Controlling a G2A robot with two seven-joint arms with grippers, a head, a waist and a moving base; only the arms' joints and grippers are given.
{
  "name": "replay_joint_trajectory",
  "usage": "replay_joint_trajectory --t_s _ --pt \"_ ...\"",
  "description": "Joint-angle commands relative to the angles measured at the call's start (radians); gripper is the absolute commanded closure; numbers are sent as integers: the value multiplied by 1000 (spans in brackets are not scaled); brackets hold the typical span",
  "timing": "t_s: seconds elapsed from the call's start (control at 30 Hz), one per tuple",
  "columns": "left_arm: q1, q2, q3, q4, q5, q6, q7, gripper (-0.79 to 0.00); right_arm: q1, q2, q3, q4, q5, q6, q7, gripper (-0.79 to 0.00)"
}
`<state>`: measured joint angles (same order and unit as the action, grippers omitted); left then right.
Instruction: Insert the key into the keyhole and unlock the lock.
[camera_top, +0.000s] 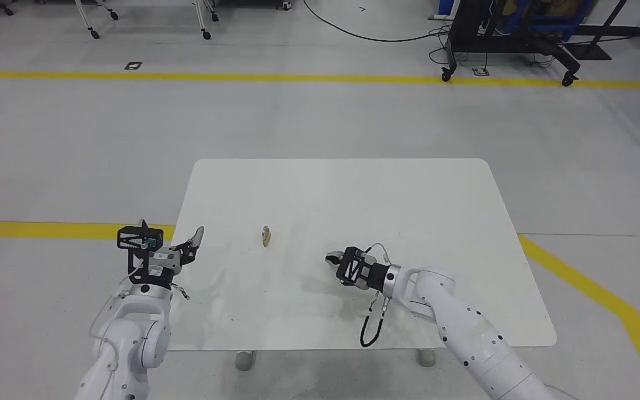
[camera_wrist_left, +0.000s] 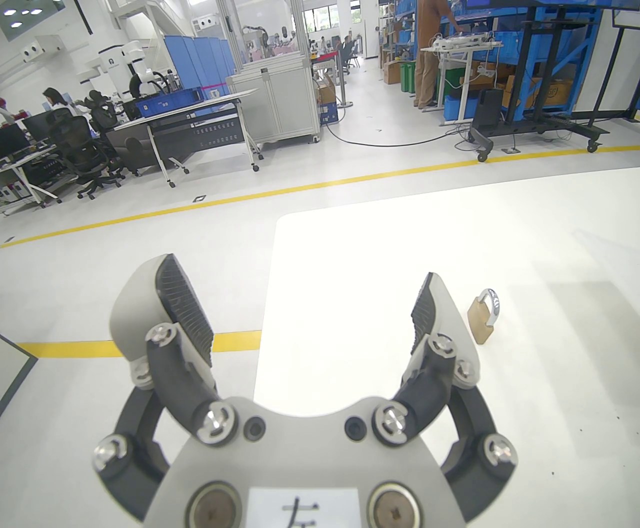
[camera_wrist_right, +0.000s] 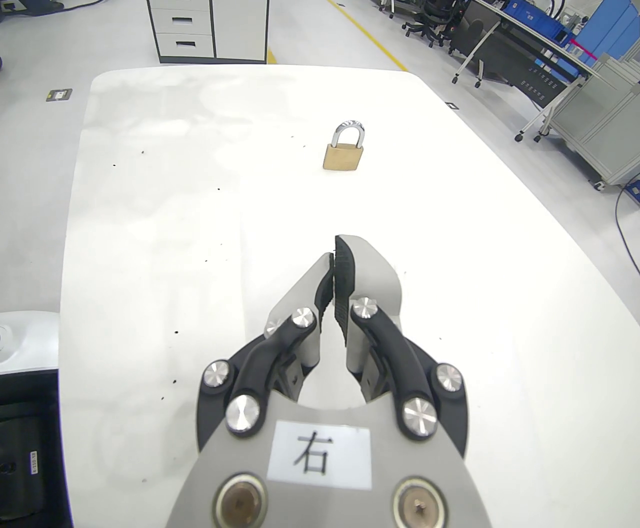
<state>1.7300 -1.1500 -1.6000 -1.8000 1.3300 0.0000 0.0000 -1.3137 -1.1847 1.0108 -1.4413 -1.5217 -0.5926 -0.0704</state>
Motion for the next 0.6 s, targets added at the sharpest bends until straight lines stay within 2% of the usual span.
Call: replay_joint_trajectory --t_s 0.0,0.13,0.23,0.4,0.57 --pt "0 0 0 0 0 0 0 -785 0 0 0 0 0 0 0 0" --pt "1 3 39 -58 106 -51 -36 -785 0 0 0 0 0 0 0 0" --pt "-34 4 90 -108 189 -111 -73 -785 -25 3 7 -6 18 5 -65 0" --pt "-151 -2 217 -130 258 -215 -159 -785 -32 8 11 39 2 -19 -201 0" --pt "-302 -21 360 -31 243 -290 -271 -785 4 10 -9 106 -63 -66 -417 0"
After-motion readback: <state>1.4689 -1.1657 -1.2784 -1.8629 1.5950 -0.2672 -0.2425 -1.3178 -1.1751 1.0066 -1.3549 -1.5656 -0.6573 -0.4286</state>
